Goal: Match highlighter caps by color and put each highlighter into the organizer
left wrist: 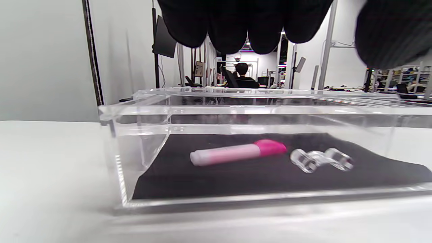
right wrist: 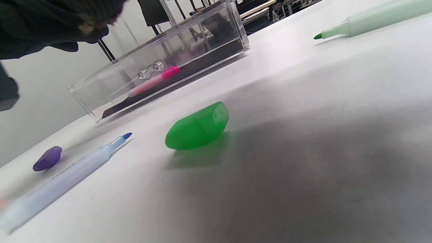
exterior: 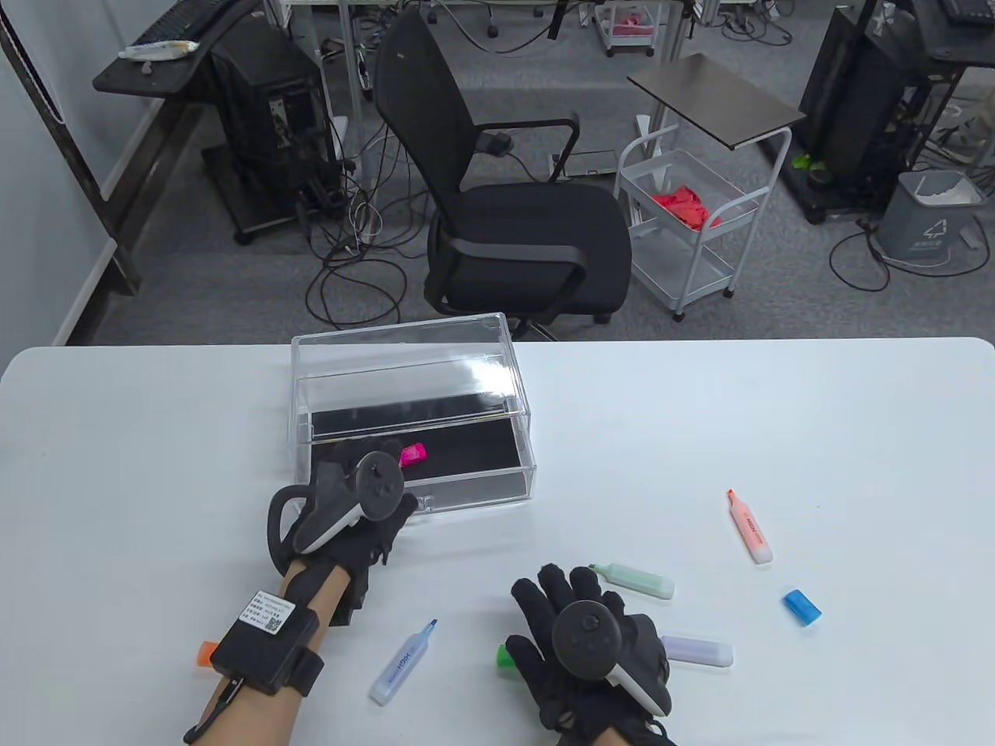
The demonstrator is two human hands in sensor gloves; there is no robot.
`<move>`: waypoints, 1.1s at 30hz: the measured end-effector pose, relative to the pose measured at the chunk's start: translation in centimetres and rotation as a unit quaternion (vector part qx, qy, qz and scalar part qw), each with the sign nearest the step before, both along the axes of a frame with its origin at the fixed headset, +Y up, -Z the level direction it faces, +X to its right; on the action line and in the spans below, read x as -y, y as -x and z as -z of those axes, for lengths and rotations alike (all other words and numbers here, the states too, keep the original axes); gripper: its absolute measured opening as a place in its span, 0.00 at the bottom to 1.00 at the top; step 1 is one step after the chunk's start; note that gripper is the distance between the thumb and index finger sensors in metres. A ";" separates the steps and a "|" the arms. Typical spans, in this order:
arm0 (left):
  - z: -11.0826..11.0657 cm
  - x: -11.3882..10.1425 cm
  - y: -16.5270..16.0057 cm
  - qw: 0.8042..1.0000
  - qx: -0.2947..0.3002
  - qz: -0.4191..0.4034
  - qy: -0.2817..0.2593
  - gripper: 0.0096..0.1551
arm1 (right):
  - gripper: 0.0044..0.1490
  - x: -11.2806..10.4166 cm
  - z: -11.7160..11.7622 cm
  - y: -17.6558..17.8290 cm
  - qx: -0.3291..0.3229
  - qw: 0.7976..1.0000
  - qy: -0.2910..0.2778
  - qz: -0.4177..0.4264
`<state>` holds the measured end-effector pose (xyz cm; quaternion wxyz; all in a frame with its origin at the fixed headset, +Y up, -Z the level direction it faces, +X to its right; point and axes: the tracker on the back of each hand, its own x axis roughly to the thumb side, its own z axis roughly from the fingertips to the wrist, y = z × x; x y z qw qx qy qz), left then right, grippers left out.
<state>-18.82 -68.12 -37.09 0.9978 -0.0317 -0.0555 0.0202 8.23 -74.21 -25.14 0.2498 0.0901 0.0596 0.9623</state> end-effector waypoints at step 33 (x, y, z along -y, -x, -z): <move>-10.0 7.4 -2.4 0.981 0.012 0.071 0.180 0.51 | 0.44 0.0 -0.3 -0.2 0.005 1.000 0.001 -0.009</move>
